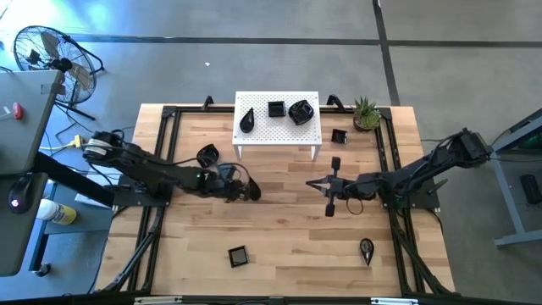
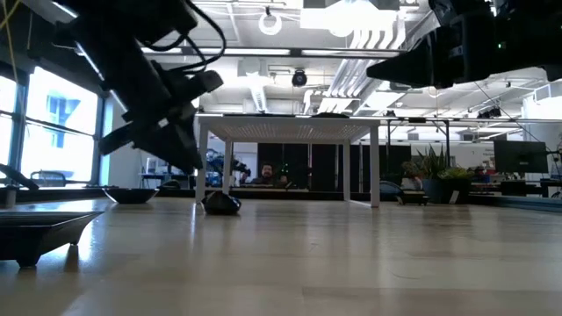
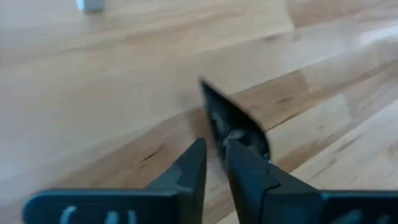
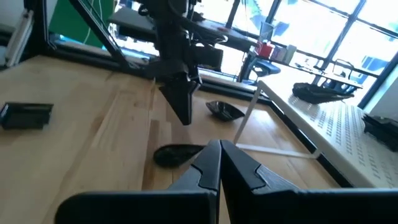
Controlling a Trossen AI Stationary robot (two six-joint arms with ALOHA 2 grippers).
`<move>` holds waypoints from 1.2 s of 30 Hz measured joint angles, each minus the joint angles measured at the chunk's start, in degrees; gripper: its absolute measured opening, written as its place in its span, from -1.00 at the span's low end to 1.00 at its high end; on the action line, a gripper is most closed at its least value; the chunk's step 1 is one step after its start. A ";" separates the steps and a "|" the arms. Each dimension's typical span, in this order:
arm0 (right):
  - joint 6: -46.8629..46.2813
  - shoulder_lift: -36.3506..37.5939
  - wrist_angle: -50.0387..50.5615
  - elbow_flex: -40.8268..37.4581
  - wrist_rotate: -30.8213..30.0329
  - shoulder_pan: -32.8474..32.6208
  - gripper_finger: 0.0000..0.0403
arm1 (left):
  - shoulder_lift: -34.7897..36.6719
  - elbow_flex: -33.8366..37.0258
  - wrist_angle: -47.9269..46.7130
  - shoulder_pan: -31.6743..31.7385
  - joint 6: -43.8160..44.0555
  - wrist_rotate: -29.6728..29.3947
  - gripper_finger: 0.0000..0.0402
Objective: Pick & Place Mini shaped plates
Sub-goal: Stack the drop shaped bowl on top of the drop shaped bowls on the shelf
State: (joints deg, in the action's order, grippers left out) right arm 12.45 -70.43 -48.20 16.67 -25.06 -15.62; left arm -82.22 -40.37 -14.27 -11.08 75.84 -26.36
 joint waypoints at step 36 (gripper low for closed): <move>0.04 0.04 0.39 0.04 -0.33 0.00 -1.00 | -10.77 -2.90 4.12 2.13 -5.39 1.23 -0.75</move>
State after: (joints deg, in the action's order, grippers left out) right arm 12.49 -70.39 -47.81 16.71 -25.39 -15.62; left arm -92.99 -43.27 -10.15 -8.95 70.45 -25.14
